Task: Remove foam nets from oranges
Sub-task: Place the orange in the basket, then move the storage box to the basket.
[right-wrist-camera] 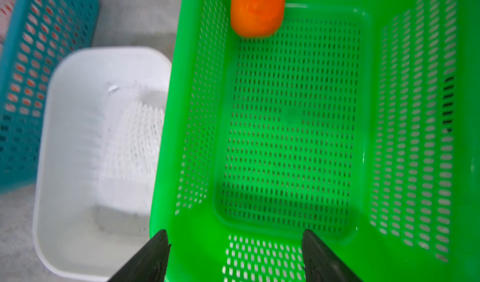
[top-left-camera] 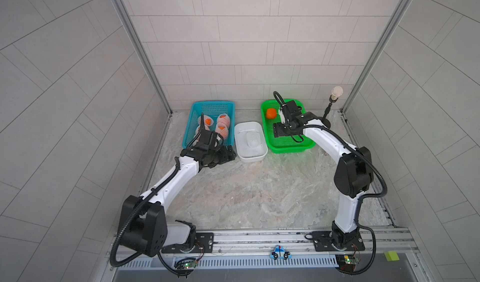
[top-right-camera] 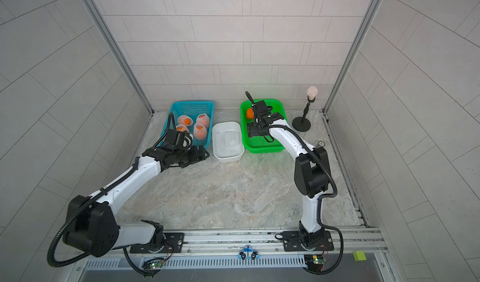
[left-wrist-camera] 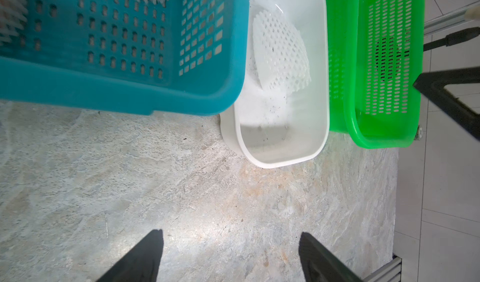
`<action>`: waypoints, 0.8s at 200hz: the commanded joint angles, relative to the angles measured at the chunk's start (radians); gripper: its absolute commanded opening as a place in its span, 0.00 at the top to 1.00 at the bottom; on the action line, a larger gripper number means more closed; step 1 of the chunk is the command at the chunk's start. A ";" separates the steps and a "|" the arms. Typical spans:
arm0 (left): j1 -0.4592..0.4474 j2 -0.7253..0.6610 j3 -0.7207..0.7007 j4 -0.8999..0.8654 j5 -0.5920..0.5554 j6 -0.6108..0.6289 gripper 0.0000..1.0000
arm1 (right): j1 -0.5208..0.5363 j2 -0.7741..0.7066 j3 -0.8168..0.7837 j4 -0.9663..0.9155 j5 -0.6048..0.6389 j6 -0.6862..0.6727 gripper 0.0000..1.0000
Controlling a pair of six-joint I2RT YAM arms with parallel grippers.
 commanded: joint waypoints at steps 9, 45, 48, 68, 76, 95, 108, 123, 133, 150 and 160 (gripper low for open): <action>-0.086 -0.022 -0.012 0.044 0.038 -0.055 0.14 | 0.012 -0.119 -0.129 0.040 0.009 0.022 0.19; -0.202 0.038 0.018 0.080 0.014 -0.082 0.14 | 0.010 -0.242 -0.253 0.065 0.065 0.024 0.18; -0.208 0.046 0.024 0.083 0.012 -0.082 0.15 | 0.009 -0.250 -0.263 0.066 0.073 0.024 0.18; -0.220 0.099 0.038 0.111 0.020 -0.089 0.15 | 0.006 -0.292 -0.311 0.070 0.135 0.026 0.18; -0.220 0.120 0.041 0.128 0.029 -0.096 0.16 | 0.005 -0.301 -0.320 0.071 0.174 0.026 0.18; -0.221 0.161 0.044 0.165 0.056 -0.108 0.16 | 0.001 -0.292 -0.326 0.088 0.273 0.017 0.18; -0.221 0.187 0.047 0.173 0.064 -0.113 0.16 | -0.007 -0.251 -0.296 0.082 0.303 0.002 0.18; -0.220 0.205 0.047 0.178 0.065 -0.111 0.16 | -0.022 -0.182 -0.243 0.066 0.309 -0.007 0.19; -0.219 0.216 0.045 0.187 0.062 -0.112 0.16 | -0.028 -0.134 -0.205 0.057 0.306 -0.011 0.19; -0.210 0.252 0.060 0.200 0.055 -0.096 0.16 | -0.031 -0.058 -0.143 0.039 0.290 -0.016 0.20; -0.197 0.278 0.074 0.202 0.056 -0.087 0.16 | -0.031 -0.014 -0.112 0.024 0.276 -0.018 0.20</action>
